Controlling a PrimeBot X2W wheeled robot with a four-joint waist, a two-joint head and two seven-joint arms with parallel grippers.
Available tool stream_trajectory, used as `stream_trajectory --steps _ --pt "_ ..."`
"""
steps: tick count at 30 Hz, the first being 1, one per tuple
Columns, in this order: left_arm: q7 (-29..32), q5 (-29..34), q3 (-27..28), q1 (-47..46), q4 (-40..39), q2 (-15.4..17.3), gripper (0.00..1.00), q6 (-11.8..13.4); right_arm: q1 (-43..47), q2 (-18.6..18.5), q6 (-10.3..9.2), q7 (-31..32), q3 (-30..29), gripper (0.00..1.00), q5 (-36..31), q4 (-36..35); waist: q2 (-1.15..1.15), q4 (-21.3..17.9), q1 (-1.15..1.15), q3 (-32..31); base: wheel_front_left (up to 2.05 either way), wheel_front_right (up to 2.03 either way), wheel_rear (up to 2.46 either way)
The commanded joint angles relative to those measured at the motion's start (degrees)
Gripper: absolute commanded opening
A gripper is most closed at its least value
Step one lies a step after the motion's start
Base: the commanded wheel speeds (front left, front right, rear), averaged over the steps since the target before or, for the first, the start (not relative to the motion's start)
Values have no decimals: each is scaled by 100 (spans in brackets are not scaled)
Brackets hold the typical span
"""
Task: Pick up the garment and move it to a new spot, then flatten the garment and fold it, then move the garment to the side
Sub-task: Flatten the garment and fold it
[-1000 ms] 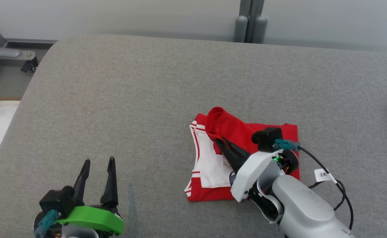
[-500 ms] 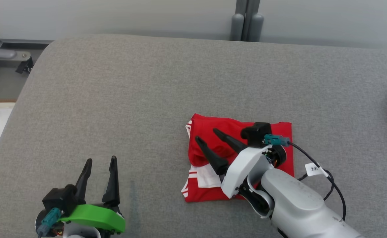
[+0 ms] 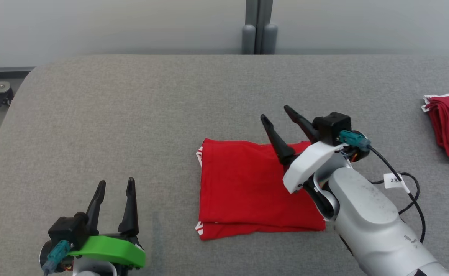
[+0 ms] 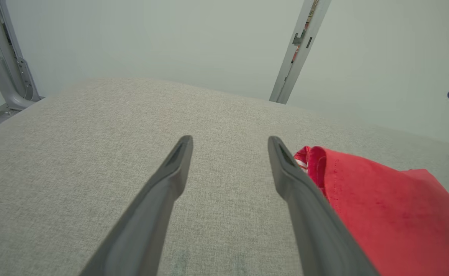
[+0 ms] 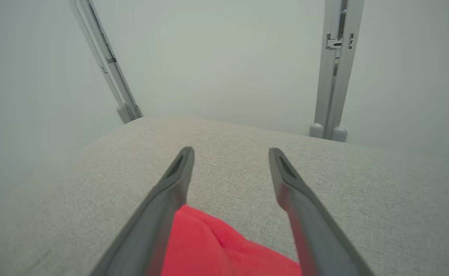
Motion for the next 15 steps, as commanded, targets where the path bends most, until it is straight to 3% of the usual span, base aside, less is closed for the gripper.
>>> stream_trajectory --steps 1,9,15 --pt "-20 60 4 67 -19 -20 100 -36 170 -21 -3 -20 -208 100 -218 -90 0 -93 0 -78 0 0 0" --pt "-19 159 6 143 -115 -119 100 -37 1322 -20 -3 -25 -1685 100 -1591 -1036 0 -352 0 -355 0 0 0" --pt "-19 258 62 332 -133 -166 100 -24 2280 -18 -3 -26 -2220 100 -1873 -1607 0 -547 0 -517 0 0 0"
